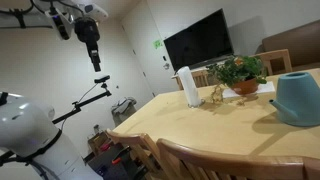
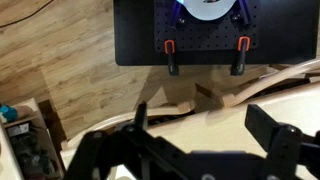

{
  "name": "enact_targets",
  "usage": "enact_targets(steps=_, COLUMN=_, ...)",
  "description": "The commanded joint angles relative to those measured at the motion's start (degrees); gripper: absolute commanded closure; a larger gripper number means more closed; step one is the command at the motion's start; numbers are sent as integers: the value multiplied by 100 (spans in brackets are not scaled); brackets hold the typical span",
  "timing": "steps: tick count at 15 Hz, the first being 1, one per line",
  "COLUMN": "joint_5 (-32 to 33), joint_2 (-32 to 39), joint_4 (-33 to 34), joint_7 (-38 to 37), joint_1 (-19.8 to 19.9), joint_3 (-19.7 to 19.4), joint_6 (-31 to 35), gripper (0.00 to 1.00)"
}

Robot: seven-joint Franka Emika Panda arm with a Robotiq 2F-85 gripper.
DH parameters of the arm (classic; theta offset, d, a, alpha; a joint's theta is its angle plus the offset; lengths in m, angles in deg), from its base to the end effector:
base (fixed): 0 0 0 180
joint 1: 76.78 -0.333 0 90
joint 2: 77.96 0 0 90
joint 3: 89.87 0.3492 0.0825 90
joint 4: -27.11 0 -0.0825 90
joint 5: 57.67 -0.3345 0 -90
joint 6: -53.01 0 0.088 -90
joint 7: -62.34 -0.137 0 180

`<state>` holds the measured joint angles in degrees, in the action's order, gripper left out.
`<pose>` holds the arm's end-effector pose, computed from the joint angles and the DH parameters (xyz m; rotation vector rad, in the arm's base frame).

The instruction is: Pick a leaf from the plant

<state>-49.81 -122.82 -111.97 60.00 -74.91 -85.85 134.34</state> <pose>0.2075 -0.0063 0.5451 2.9305 -0.0507 -0.3252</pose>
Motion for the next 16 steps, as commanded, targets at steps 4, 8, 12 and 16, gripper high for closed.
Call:
enact_targets(steps=4, joint_5=-131, joint_2=-20, joint_4=107, joint_7=-234, joint_1=-80, joint_3=-129, joint_6=317, gripper=0)
enact_targets(steps=8, joint_5=-140, joint_2=10, joint_4=189, joint_7=-375, joint_1=-58, joint_3=-87, joint_6=863, gripper=0)
enact_targets(steps=12, joint_5=-137, joint_2=420, joint_4=694, joint_7=-403, joint_1=-19, joint_3=-103, joint_6=875, gripper=0)
enact_targets(steps=16, joint_5=-136, joint_2=966, joint_4=1493, joint_7=-422, joint_1=11, joint_3=-91, joint_6=619, gripper=0)
